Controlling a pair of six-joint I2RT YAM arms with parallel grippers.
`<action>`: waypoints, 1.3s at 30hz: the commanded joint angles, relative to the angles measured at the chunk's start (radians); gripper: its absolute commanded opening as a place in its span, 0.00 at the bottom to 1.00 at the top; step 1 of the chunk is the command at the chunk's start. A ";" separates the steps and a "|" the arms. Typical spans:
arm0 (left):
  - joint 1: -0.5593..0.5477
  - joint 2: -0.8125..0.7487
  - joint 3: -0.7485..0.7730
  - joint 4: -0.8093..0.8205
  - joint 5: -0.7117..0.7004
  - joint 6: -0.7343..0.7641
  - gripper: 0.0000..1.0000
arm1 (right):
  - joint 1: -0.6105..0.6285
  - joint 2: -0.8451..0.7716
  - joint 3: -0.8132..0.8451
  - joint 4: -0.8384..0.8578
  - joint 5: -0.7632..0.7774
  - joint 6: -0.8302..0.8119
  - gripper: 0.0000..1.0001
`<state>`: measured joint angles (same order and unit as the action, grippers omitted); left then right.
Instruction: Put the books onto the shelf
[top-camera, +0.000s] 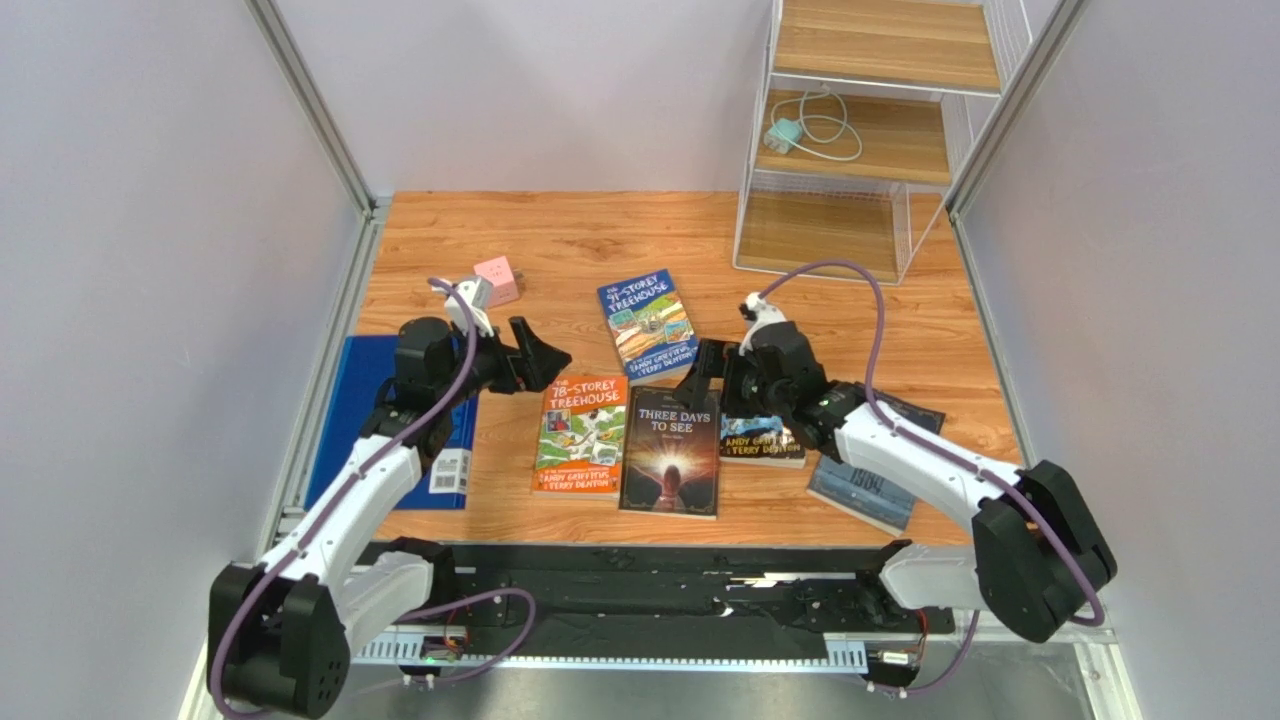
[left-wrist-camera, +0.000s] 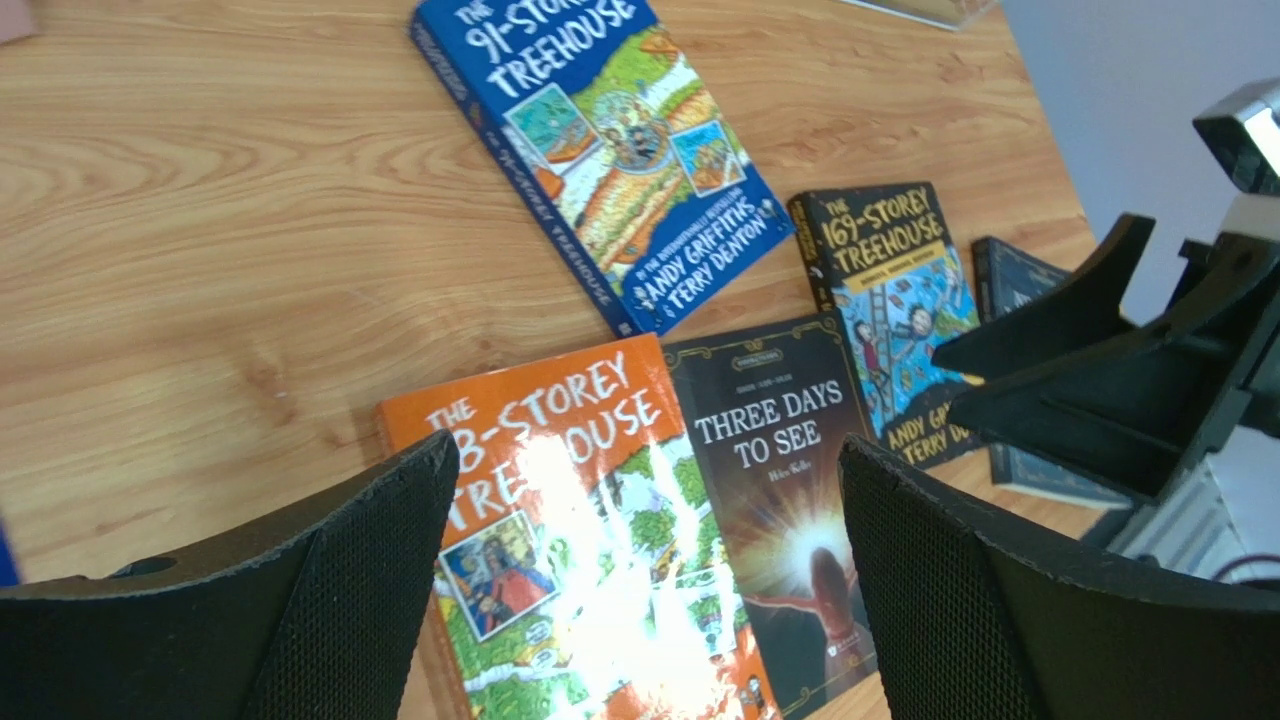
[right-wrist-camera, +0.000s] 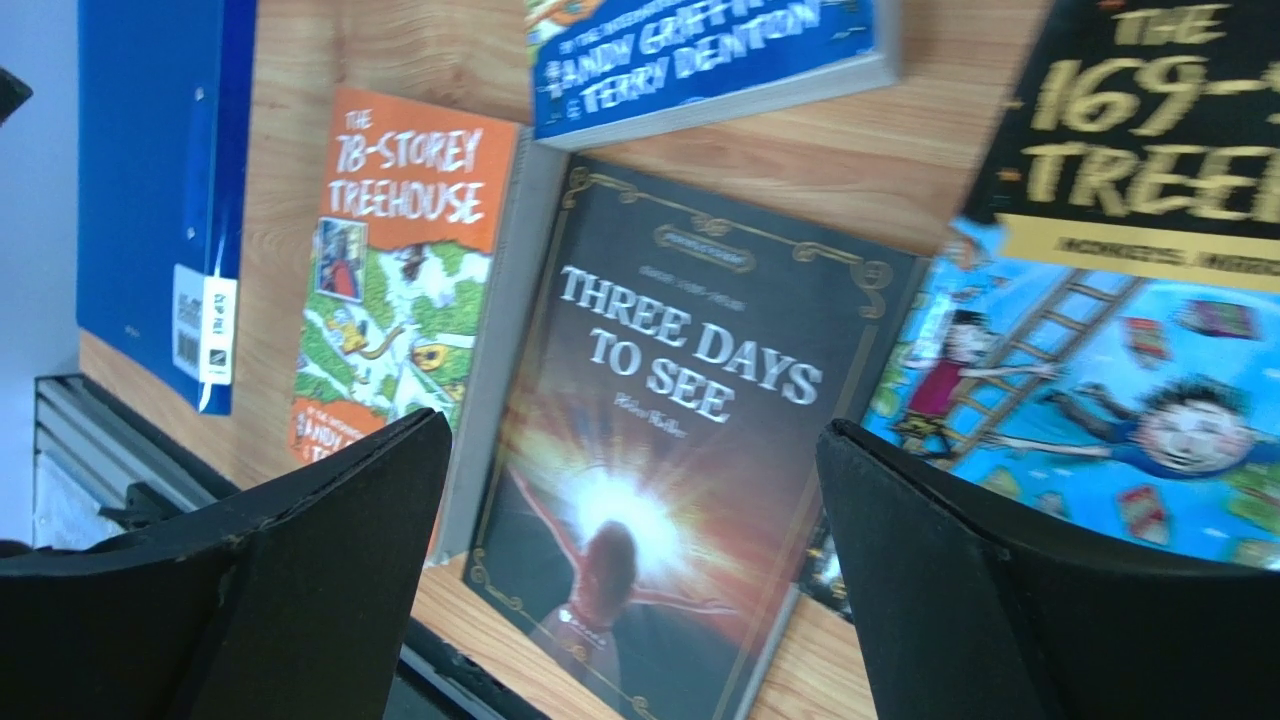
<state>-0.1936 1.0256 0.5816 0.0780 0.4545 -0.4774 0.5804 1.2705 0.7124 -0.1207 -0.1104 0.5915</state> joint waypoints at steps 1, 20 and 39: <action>-0.003 -0.079 0.011 -0.154 -0.140 0.023 0.94 | 0.090 0.075 0.065 0.055 0.055 0.063 1.00; -0.067 0.425 0.227 -0.564 -0.372 -0.027 0.00 | 0.236 0.496 0.274 0.242 -0.078 0.171 0.87; -0.175 0.464 0.242 -0.569 -0.398 -0.047 0.00 | 0.292 0.481 0.289 0.425 -0.251 0.197 0.68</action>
<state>-0.3340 1.4773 0.7715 -0.5121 0.0204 -0.5091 0.8486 1.8091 0.9779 0.1528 -0.2459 0.7712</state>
